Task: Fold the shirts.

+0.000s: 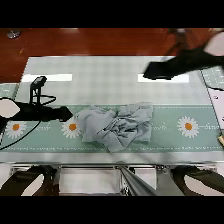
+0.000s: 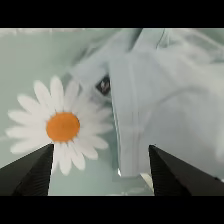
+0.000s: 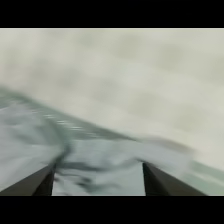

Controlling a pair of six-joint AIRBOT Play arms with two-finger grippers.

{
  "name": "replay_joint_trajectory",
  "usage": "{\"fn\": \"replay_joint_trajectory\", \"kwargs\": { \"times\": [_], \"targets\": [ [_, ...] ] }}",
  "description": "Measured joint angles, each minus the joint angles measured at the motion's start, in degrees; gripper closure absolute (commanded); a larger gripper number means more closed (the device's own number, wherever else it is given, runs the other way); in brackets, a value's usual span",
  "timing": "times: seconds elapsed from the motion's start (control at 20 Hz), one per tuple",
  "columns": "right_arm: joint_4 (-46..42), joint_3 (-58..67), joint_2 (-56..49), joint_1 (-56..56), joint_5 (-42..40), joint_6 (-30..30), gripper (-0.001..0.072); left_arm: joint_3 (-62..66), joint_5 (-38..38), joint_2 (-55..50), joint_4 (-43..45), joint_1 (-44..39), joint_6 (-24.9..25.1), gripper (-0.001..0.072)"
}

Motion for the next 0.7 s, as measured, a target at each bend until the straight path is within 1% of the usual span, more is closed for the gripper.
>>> {"fn": "replay_joint_trajectory", "kwargs": {
  "times": [0.1,0.2,0.4,0.55,0.6,0.65,0.7],
  "targets": [
    [-0.9,-9.5,6.3,-10.4,-0.1,0.3,0.01,-4.9,-0.7,-0.4,-4.8,0.9,0.5,0.0006],
    [2.3,-21.4,11.9,-18.0,-1.0,-1.0,0.0101,-10.6,1.8,-1.2,-10.0,1.5,1.8,0.0006],
    [11.7,-41.8,18.5,-24.7,-2.7,-6.4,0.01,-19.1,9.9,-4.1,-25.0,0.8,11.0,0.0006],
    [16.5,-50.6,20.1,-26.3,-3.0,-9.4,0.0101,-20.7,12.7,-8.3,-34.0,-1.6,16.1,0.001],
    [17.3,-52.3,20.3,-26.5,-3.0,-10.0,0.0101,-20.6,13.1,-9.7,-36.3,-2.5,17.7,0.0153],
    [17.8,-53.9,20.5,-26.7,-2.9,-10.4,0.0101,-20.3,13.7,-11.2,-37.6,-3.4,19.2,0.0547],
    [18.0,-55.0,20.6,-26.8,-2.6,-10.7,0.0101,-19.8,14.5,-12.6,-37.8,-4.1,20.6,0.0687]
  ]
}}
